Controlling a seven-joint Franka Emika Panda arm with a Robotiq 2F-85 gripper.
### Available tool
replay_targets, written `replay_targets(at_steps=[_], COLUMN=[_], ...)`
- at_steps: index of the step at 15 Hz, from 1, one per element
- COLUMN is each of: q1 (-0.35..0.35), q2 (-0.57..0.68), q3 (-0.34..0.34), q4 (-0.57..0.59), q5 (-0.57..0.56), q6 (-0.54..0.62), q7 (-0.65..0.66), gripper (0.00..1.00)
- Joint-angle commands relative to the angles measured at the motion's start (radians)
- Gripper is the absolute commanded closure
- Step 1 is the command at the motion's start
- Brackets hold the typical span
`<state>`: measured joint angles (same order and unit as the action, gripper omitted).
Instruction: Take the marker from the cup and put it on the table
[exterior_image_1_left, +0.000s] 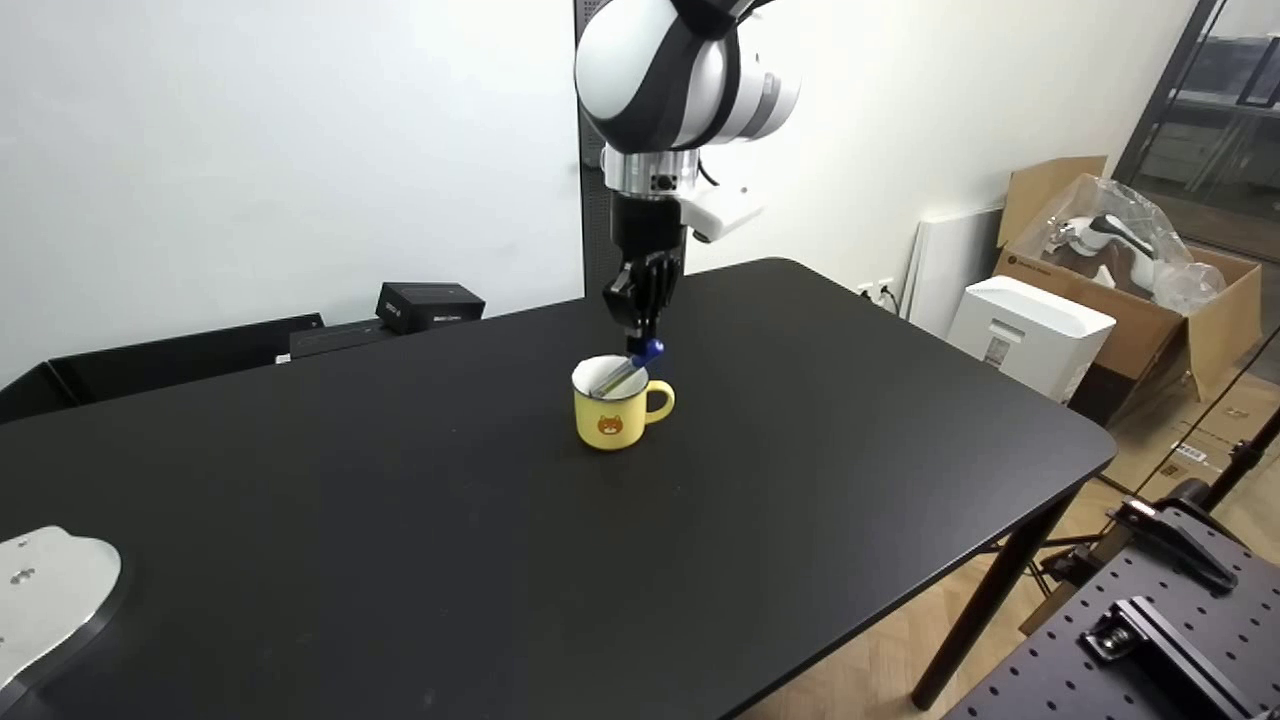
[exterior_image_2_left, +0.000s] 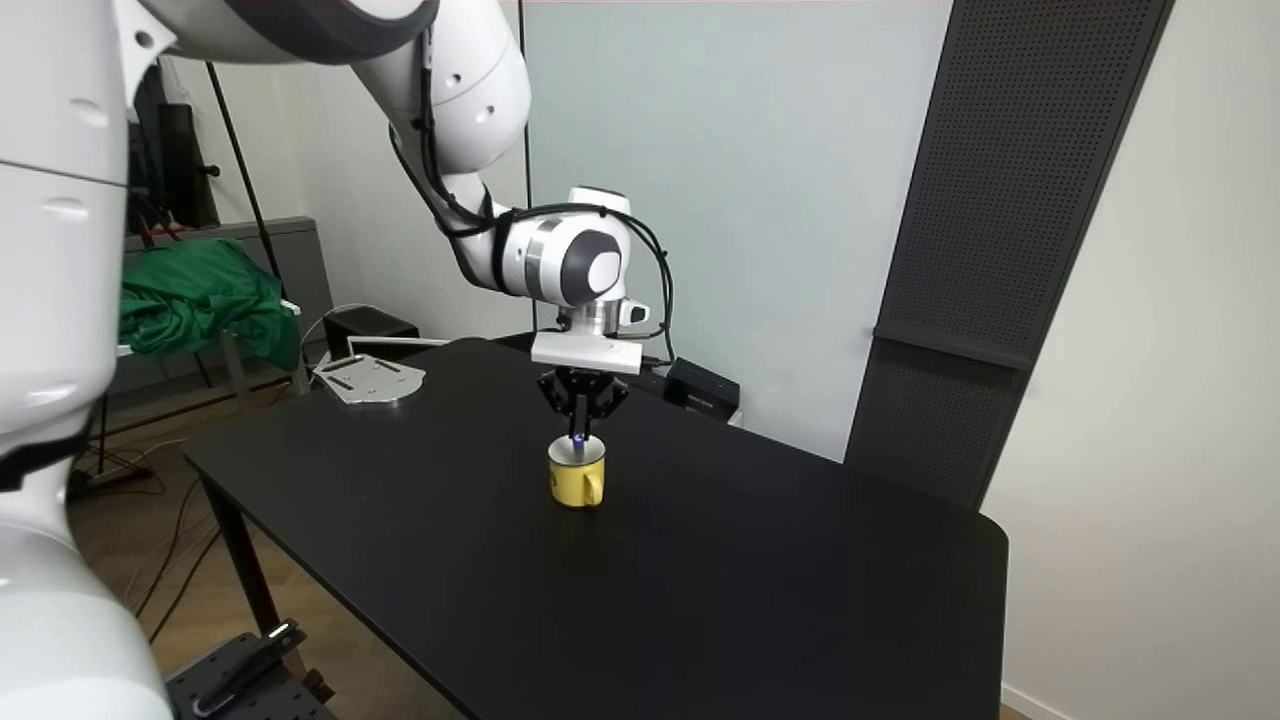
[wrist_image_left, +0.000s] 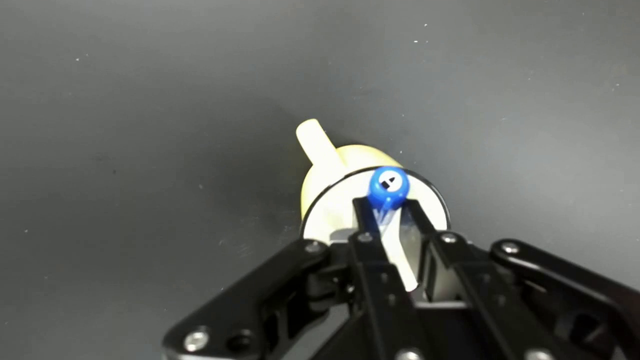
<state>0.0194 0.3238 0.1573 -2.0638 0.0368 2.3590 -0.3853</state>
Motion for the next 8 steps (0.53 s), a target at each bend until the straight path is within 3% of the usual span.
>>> replay_targets(at_steps=[1, 8], q1=[-0.008, -0.021], q2=[-0.088, -0.204], q3=[0.001, -0.028], q4=[-0.011, -0.049], q5=[0.02, 0.064], q6=[-0.028, 0.025], q7=[-0.032, -0.073], gripper=[0.95, 0.95])
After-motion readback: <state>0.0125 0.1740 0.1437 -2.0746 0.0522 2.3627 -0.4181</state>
